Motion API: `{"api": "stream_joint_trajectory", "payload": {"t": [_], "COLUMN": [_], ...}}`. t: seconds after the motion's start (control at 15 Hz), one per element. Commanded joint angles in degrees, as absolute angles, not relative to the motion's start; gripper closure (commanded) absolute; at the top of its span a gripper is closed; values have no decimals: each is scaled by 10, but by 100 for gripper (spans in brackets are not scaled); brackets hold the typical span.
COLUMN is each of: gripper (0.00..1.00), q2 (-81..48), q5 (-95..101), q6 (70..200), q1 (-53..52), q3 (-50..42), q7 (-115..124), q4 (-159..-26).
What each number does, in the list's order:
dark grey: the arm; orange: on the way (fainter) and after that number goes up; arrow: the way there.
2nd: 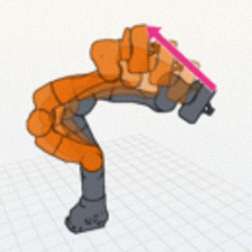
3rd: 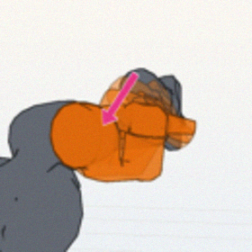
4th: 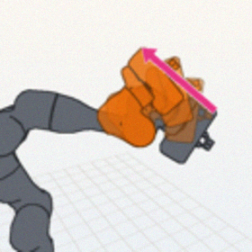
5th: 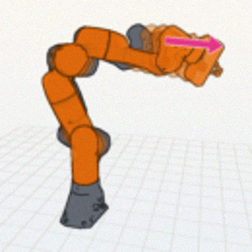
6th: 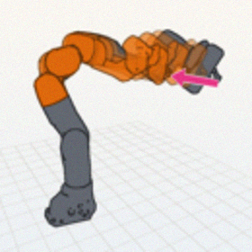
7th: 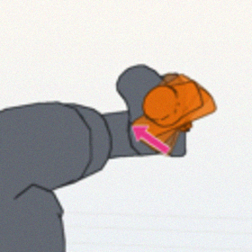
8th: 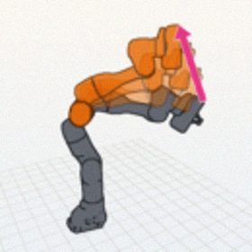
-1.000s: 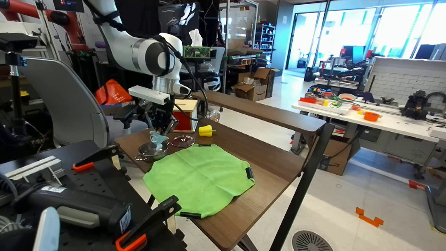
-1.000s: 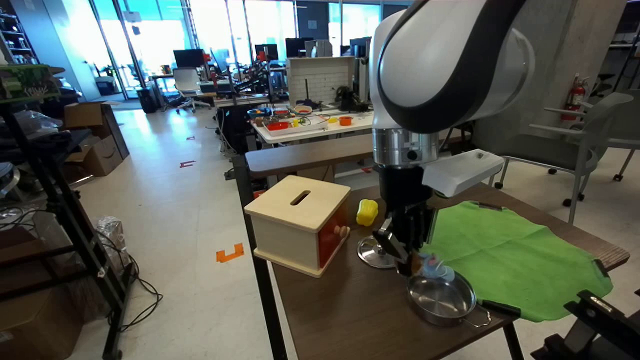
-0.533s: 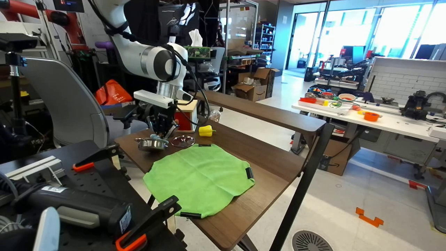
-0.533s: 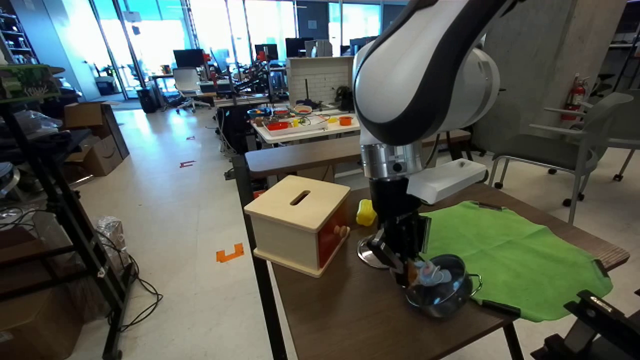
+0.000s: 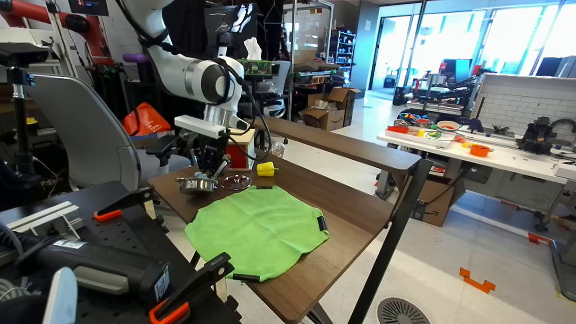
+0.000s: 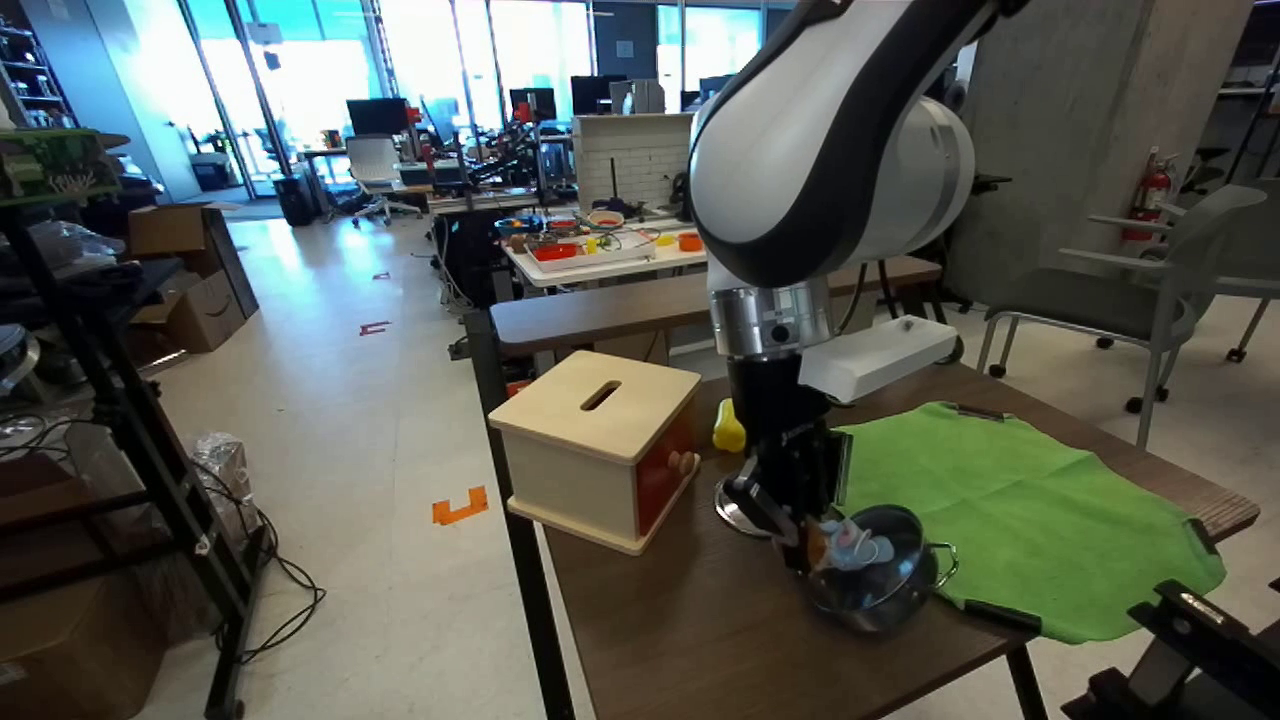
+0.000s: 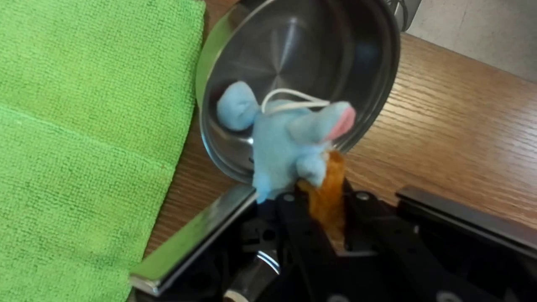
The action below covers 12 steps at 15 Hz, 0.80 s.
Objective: Put the doll in the pot
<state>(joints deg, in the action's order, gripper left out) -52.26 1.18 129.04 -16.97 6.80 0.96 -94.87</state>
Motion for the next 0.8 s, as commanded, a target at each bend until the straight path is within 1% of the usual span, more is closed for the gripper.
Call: {"api": "stream_joint_trajectory", "payload": {"t": [0.0,0.73], "gripper": [97,97], "q2": [-520,-441], "q5": [21,25], "q6": [1303,1363], "q1": [-180,-193], "q3": [73,65], "q7": [30,84], "q4": [-947,-1040]}}
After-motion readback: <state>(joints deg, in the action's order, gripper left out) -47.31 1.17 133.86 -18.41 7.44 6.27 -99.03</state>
